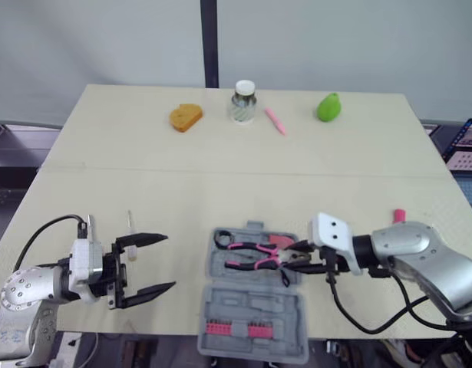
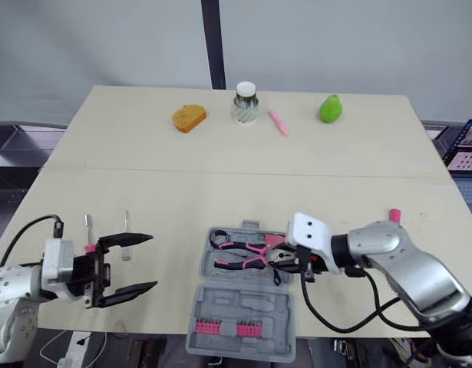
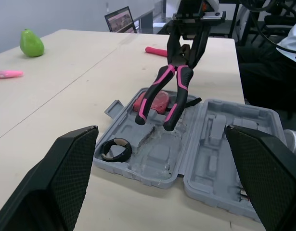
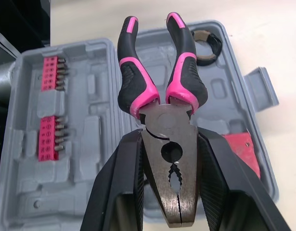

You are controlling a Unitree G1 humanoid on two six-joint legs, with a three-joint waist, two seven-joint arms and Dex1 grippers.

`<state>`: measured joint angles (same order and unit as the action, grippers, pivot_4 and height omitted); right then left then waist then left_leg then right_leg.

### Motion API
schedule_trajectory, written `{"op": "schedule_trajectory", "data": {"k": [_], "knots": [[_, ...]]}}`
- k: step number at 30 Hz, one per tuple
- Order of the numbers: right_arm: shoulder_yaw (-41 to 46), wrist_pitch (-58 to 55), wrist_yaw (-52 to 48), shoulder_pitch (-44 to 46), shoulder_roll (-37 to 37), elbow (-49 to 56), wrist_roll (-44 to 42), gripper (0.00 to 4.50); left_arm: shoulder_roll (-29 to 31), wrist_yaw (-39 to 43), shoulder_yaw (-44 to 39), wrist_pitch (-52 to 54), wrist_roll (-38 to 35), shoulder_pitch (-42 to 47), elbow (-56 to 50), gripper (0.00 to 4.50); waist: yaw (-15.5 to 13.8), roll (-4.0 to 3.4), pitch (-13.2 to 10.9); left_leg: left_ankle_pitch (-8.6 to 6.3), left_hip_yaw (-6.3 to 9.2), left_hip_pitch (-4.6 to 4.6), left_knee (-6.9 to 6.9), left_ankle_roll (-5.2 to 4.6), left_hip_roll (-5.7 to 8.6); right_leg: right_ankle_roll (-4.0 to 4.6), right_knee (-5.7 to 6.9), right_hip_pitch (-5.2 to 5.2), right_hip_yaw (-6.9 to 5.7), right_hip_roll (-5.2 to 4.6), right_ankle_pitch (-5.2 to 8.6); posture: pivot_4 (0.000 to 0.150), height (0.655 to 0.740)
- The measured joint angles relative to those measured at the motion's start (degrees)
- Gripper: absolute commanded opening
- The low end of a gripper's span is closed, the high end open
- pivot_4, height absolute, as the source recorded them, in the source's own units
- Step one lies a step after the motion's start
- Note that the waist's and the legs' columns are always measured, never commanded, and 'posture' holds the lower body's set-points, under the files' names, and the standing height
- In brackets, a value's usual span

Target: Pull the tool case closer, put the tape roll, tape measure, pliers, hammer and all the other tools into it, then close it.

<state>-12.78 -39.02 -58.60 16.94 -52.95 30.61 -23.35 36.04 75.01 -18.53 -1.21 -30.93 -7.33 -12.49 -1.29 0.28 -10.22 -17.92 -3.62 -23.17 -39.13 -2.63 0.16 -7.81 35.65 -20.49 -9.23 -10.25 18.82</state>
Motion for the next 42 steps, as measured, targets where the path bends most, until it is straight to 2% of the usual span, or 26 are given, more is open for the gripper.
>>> {"op": "schedule_trajectory", "data": {"k": [16,22,42], "knots": [[-10.94,-6.51,1.49,8.65,4.80,-2.67,6.81,0.98,0.95,0.89,3.93,-2.85,0.14,2.73,4.08,4.50,0.18,-0.02,-0.01,-0.01,0.01,-0.01,0.00,0.01,0.01,0.00,0.02,-0.04,0.00,-0.01,0.00,0.150,0.6950],[-13.82,-7.47,1.95,9.03,6.37,-3.93,9.70,0.98,0.98,0.47,4.22,-2.60,0.14,2.62,4.04,4.50,0.15,-0.02,-0.01,-0.01,0.01,-0.01,0.00,0.01,0.01,0.00,0.02,-0.04,-0.01,-0.01,0.00,0.150,0.6950],[-14.13,-7.60,2.06,9.51,10.45,-6.02,11.77,0.98,1.52,-1.98,5.63,-0.84,0.10,1.93,1.48,4.50,0.23,-0.02,-0.01,-0.01,0.01,-0.01,0.01,0.01,0.01,0.00,0.03,-0.06,-0.01,0.00,0.00,0.150,0.6950]]}}
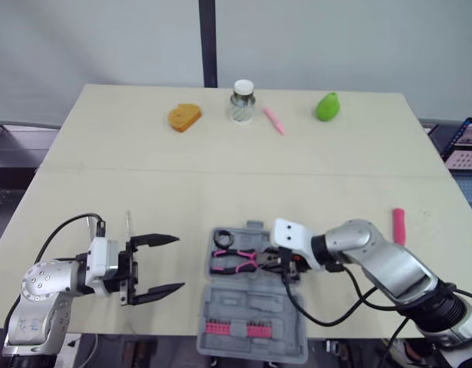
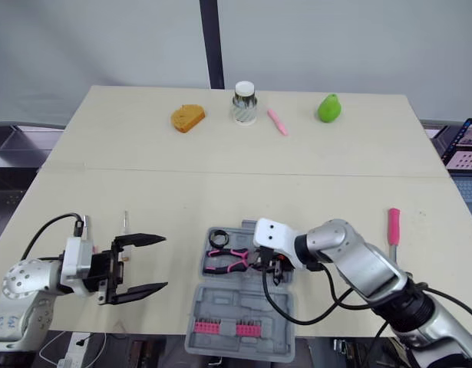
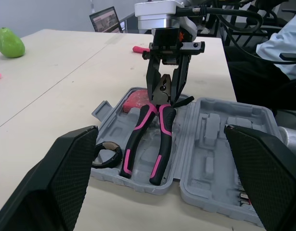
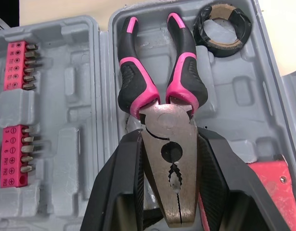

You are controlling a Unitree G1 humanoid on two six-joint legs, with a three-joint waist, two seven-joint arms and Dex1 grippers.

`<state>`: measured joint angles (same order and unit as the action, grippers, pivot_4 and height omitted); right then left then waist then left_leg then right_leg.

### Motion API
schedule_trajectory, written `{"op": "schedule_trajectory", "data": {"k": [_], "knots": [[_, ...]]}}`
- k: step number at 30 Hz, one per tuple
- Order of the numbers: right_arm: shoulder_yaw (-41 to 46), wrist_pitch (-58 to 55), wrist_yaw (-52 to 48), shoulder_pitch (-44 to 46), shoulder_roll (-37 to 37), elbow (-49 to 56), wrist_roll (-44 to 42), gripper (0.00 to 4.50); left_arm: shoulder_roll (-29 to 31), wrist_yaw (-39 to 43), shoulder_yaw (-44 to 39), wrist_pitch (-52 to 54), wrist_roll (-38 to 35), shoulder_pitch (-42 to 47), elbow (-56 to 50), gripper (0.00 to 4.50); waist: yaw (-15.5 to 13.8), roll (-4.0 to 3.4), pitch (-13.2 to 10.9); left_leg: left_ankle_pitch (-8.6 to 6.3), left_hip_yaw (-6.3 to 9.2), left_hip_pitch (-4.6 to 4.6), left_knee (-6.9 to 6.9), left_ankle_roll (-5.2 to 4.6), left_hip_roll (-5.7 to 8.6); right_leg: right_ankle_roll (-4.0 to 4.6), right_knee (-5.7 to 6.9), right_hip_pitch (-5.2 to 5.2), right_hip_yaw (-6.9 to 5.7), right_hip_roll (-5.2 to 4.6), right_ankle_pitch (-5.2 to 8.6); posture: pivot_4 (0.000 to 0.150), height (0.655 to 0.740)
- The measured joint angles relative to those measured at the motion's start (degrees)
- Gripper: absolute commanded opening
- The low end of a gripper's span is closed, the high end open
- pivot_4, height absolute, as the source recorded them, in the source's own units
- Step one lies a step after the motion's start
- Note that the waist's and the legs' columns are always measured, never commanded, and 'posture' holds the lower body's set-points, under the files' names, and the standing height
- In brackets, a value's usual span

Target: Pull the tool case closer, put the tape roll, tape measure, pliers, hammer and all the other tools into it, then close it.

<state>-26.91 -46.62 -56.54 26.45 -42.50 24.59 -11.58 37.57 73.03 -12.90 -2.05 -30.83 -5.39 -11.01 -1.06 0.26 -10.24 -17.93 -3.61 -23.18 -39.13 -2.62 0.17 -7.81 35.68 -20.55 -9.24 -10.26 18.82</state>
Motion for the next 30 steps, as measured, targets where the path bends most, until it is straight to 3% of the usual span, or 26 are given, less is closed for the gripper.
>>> {"op": "schedule_trajectory", "data": {"k": [30], "knots": [[0.34,-0.06,1.12,-2.71,1.43,-0.07,0.06,0.98,0.81,-0.48,0.00,1.25,-0.31,-1.08,-1.70,4.50,0.09,-0.01,0.00,-0.01,0.00,0.00,0.02,0.02,-0.01,0.00,0.00,-0.01,0.00,0.01,0.00,0.150,0.6950]]}}
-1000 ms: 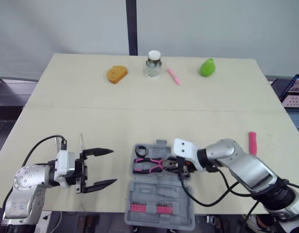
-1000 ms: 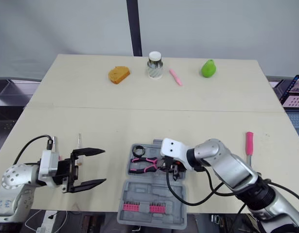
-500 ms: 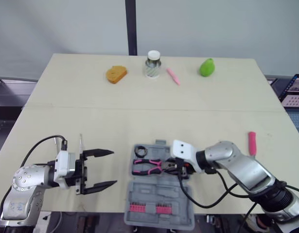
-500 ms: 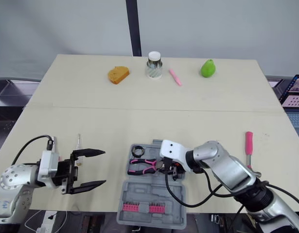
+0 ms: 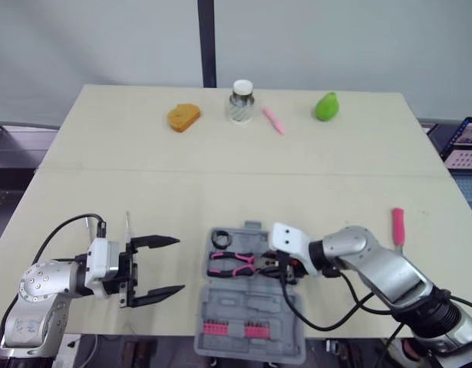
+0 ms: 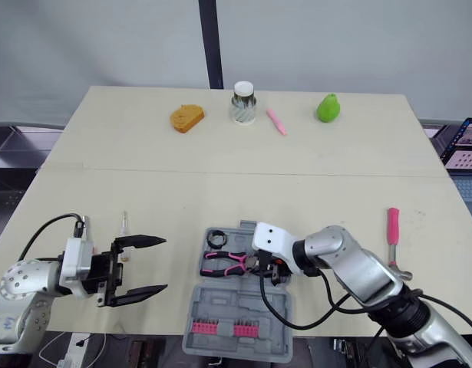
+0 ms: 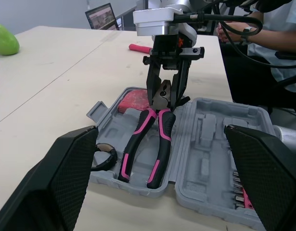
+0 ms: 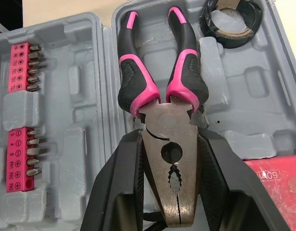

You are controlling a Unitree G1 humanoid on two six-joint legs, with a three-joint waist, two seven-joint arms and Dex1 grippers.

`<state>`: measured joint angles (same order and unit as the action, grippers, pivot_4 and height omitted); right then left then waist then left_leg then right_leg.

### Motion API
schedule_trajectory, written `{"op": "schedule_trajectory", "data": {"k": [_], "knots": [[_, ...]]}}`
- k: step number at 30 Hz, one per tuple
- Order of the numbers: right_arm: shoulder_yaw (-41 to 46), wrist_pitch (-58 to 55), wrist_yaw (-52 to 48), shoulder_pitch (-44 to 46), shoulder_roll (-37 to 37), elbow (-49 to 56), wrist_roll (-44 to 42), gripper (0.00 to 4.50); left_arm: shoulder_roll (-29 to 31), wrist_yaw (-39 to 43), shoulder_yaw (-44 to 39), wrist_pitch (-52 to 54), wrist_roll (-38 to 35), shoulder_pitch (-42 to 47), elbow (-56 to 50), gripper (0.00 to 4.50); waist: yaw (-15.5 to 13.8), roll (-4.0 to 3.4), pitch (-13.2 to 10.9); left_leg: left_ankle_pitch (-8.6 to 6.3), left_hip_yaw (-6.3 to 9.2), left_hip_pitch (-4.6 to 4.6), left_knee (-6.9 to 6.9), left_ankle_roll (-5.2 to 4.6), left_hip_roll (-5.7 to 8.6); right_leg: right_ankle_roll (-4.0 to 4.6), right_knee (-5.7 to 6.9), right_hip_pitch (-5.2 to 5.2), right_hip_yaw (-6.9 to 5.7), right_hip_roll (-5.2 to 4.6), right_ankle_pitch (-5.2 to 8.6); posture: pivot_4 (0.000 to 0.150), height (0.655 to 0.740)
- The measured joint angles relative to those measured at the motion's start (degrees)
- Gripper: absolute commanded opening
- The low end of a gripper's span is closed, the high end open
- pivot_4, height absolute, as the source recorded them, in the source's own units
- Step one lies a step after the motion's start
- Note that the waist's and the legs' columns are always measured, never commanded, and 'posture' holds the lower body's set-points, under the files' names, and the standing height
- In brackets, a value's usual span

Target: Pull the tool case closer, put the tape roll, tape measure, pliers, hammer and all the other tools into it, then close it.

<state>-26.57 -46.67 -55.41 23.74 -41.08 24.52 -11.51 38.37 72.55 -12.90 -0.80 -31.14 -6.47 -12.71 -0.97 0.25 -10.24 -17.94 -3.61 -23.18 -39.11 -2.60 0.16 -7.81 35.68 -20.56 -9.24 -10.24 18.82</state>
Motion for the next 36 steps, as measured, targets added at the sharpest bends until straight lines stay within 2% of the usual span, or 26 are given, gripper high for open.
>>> {"op": "schedule_trajectory", "data": {"k": [4,6,8,11,12,19,22,29,30,36], "knots": [[0.00,0.40,0.02,-0.36,0.37,-0.15,0.01,0.98,0.08,-0.06,0.00,0.35,-0.02,-0.17,-0.02,4.50,0.00,0.00,0.00,0.00,0.00,0.00,0.00,0.00,0.00,0.00,0.00,0.00,0.00,0.00,0.00,0.150,0.6950],[0.01,0.56,0.04,-0.52,0.42,-0.15,0.04,2.02,0.23,-0.08,0.00,0.39,-0.09,-0.28,-0.07,4.50,0.00,0.00,0.00,0.00,0.00,0.00,0.00,0.00,0.00,0.00,0.00,0.00,0.00,0.00,0.00,0.150,0.6950],[0.01,1.03,0.04,-0.93,0.49,-0.17,0.01,2.80,0.45,-0.08,-0.01,0.42,-0.14,-0.30,-0.09,4.50,0.00,0.00,0.00,0.00,0.00,0.00,0.00,0.00,0.00,0.00,0.00,0.00,0.00,0.00,0.00,0.150,0.6950],[0.01,1.84,0.04,-1.19,0.94,-0.27,0.02,4.22,0.47,-0.10,-0.02,0.46,-0.18,-0.31,-0.10,4.50,-0.01,0.00,0.00,0.00,0.00,0.00,0.00,0.00,0.00,0.00,-0.01,0.00,0.00,0.00,0.00,0.150,0.6950],[0.01,1.84,0.04,-1.18,1.00,-0.27,0.01,4.44,0.47,-0.10,-0.02,0.46,-0.19,-0.31,-0.10,4.50,-0.02,0.00,0.00,0.00,0.00,0.00,0.01,0.00,0.00,0.00,0.00,0.00,0.00,0.00,0.00,0.150,0.6950],[3.54,0.35,-0.01,-0.32,1.15,0.73,-3.07,4.44,0.39,-0.13,0.03,0.34,-0.18,0.23,-0.04,4.50,-0.05,-0.01,-0.01,0.00,0.00,0.00,0.01,0.00,0.00,0.00,-0.01,0.00,0.00,0.00,0.00,0.150,0.6950],[4.56,1.01,-0.02,-0.62,1.45,1.02,-3.90,3.68,0.05,-0.33,0.27,0.20,-0.17,0.55,0.05,4.50,-0.07,-0.01,-0.01,0.00,0.01,0.00,0.01,0.00,0.00,0.00,-0.01,0.01,0.00,0.00,0.00,0.150,0.6950],[4.57,11.33,-0.21,-4.26,5.04,-2.59,-4.14,0.23,-0.48,-0.70,0.58,-0.50,-0.14,0.77,0.16,4.50,-0.10,-0.01,-0.01,0.00,-0.01,0.01,0.02,0.00,0.00,0.00,-0.01,0.00,0.01,0.02,0.00,0.150,0.6950],[4.48,12.53,-0.28,-4.55,5.51,-3.44,-4.06,0.04,-0.48,-0.76,0.58,-0.55,-0.14,0.81,0.16,4.50,-0.09,-0.01,-0.01,0.00,-0.02,0.01,0.02,0.00,0.00,0.00,0.00,0.00,0.01,0.02,0.00,0.150,0.6950],[3.78,17.63,-0.99,-4.66,7.64,-8.89,-2.66,0.04,-0.47,-1.23,0.59,-0.56,-0.14,1.03,0.17,4.50,-0.07,-0.01,-0.01,0.00,-0.02,0.01,0.02,0.00,0.00,0.00,0.00,0.00,0.01,0.02,0.00,0.150,0.6950]]}}
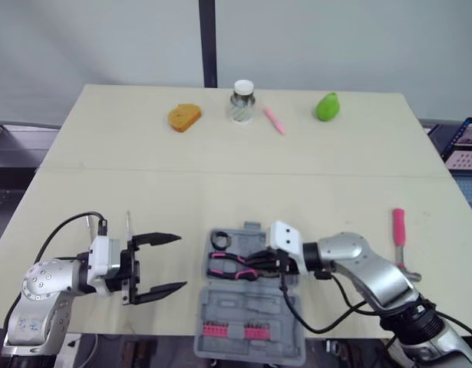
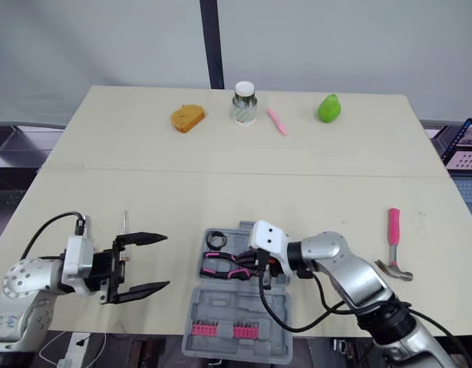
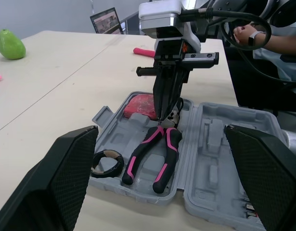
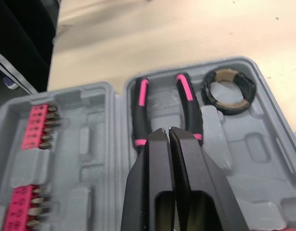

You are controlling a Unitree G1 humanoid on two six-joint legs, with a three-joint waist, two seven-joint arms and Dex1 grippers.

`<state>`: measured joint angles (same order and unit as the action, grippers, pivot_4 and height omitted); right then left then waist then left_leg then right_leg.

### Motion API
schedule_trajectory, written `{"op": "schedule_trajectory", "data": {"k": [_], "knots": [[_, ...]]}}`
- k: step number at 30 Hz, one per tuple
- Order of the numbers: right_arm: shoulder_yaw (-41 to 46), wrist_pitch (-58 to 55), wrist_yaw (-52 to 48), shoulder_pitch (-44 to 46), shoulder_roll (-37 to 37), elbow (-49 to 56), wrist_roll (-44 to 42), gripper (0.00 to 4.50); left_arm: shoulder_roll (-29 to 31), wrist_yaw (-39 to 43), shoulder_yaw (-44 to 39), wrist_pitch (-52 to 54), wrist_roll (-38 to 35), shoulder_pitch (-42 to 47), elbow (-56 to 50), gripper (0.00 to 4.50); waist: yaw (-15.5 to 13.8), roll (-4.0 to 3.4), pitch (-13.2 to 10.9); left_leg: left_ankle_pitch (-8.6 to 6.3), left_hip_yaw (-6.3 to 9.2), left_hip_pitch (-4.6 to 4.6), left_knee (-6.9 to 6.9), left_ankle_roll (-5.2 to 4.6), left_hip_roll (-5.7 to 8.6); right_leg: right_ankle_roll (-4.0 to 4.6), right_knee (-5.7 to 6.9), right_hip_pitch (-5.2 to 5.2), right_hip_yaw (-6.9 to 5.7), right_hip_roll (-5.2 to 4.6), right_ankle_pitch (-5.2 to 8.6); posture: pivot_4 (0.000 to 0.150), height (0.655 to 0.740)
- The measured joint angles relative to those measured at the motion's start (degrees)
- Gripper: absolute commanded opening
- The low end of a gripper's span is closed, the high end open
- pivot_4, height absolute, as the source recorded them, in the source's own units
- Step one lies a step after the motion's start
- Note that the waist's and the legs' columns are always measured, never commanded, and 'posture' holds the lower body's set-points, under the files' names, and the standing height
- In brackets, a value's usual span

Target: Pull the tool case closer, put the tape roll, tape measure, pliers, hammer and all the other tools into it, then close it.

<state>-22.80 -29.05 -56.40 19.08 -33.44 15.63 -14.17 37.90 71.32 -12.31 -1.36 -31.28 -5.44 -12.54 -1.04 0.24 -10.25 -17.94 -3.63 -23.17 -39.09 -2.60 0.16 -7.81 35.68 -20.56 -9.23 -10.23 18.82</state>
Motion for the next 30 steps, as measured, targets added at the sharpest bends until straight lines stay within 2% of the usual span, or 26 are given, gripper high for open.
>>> {"op": "schedule_trajectory", "data": {"k": [30], "knots": [[-4.15,12.75,-2.06,-0.72,5.05,-12.97,6.13,0.04,1.00,-2.44,-0.25,2.62,-0.04,-0.53,-2.56,4.50,0.60,-0.02,0.01,0.00,0.03,0.08,0.01,0.01,-0.01,0.00,0.06,0.03,0.01,0.02,0.00,0.150,0.6950]]}}
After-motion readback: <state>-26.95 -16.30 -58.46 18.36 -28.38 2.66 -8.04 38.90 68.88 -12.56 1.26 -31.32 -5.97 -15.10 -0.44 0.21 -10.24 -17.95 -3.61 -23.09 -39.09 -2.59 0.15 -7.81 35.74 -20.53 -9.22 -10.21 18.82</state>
